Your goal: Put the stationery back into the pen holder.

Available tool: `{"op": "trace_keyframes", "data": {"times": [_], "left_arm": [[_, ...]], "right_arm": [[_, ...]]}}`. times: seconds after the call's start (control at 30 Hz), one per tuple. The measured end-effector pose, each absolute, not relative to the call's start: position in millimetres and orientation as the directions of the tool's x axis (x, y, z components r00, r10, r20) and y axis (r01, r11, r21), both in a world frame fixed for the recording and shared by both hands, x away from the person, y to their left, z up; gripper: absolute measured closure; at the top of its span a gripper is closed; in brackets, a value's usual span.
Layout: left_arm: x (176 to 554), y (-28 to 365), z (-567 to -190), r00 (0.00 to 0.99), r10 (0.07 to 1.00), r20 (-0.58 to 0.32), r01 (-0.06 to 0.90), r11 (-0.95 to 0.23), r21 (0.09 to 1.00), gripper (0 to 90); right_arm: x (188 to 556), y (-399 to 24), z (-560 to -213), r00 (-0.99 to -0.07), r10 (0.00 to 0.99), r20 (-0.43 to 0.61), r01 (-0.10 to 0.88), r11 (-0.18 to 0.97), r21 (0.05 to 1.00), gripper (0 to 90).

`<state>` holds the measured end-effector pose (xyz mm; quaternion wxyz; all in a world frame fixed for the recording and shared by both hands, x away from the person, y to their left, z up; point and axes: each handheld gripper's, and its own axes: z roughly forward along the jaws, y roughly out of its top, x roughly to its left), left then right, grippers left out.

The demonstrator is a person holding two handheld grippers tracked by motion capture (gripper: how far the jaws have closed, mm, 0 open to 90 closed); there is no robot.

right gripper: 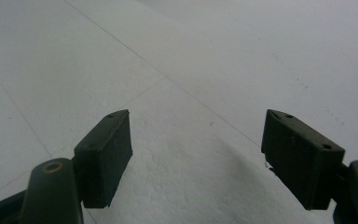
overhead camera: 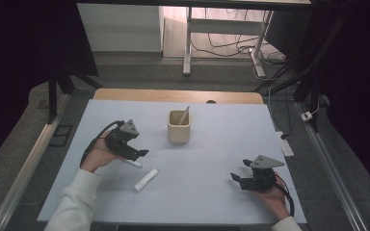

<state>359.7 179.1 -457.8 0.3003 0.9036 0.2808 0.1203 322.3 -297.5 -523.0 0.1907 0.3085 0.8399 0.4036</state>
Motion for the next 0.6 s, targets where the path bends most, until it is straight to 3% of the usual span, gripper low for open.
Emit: {"op": "trace_keyframes", "data": {"times": [0.6], "left_arm": [[354, 191, -460, 0.836, 0.529, 0.142, 0.386, -0.753, 0.533, 25.7]], "right_arm": [[322, -297, -523, -0.737, 0.672, -0.08, 0.362, 0.491, 0.793, 23.7]]}}
